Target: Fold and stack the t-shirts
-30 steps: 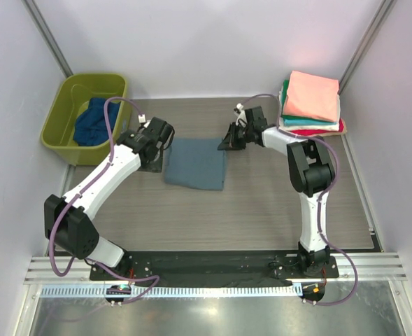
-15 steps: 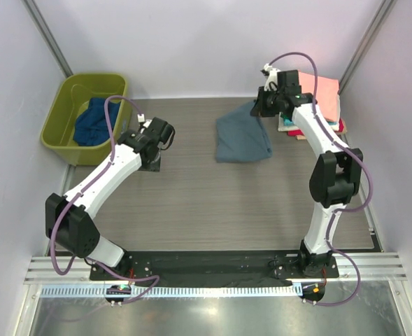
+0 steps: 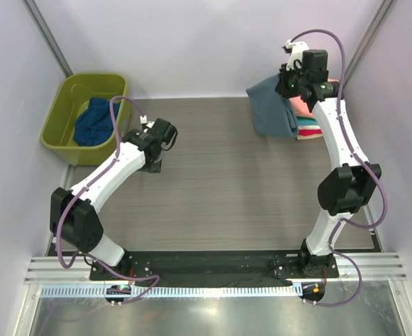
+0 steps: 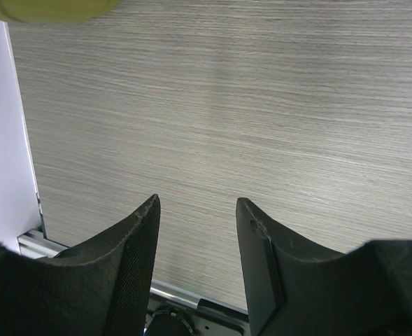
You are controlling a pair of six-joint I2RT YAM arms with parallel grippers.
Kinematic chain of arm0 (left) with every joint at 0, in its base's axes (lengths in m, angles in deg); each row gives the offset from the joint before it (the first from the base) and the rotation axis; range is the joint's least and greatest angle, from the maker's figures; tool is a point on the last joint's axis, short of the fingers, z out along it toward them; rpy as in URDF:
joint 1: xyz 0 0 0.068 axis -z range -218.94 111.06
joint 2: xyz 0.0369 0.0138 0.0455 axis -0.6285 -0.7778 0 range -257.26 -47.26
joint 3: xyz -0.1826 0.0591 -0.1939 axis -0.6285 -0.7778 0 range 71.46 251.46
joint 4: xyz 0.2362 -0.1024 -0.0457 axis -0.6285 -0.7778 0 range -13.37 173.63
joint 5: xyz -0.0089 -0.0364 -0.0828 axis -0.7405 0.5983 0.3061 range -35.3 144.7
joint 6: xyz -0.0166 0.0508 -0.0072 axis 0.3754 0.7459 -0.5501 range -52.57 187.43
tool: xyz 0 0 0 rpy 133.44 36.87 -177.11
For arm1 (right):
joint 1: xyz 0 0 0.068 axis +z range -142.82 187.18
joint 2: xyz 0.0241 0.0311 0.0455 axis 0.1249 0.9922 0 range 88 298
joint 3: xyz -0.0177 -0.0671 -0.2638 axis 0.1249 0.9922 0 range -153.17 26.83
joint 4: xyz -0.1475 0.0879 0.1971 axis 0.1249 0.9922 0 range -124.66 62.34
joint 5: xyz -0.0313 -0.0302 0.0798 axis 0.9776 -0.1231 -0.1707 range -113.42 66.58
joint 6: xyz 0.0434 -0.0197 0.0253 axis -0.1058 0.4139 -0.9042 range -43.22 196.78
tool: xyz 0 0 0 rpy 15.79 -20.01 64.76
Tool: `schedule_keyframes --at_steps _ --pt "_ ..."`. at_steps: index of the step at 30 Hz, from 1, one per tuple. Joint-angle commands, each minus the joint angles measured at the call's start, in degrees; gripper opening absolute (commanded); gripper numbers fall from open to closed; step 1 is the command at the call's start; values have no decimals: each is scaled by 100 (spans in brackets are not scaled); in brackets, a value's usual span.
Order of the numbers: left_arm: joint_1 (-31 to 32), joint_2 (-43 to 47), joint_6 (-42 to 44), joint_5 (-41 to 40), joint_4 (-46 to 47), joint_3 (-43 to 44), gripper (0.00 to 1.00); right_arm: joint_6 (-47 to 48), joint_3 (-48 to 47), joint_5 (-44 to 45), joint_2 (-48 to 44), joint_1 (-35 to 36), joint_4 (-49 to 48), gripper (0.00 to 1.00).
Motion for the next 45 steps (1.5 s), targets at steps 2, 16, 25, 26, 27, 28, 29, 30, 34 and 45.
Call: schedule_keyframes --at_steps 2,16,25,26,27,28,29,30,34,45 --pt "12 -133 -90 -185 -69 12 49 132 -701 -47 -363 -220 -244 1" --pt "21 -414 -151 -273 -139 20 48 27 -1852 -522 -135 -712 -253 1" --pt "47 -529 -195 -369 -218 38 48 9 -1994 -531 -20 -844 -244 1" --pt "47 -529 -195 -361 -210 38 48 0 -2002 -575 6 -888 -253 1" --pt "56 -520 -195 -369 -209 38 48 -9 -2028 -592 32 -914 -253 1" --pt "65 -512 -212 -404 -209 38 48 -9 -2037 -593 93 -941 -244 1" --pt "82 -511 -213 -413 -209 38 48 -17 -2055 -593 120 -967 -253 1" --pt "91 -503 -221 -413 -209 47 48 -18 -2081 -627 146 -1028 -262 1" --pt "153 -433 -256 -466 -166 38 48 -105 -2222 -698 349 -1239 -279 1" --pt "232 -406 -318 -633 -122 29 48 -395 -3065 -1111 1376 -1828 -402 1"
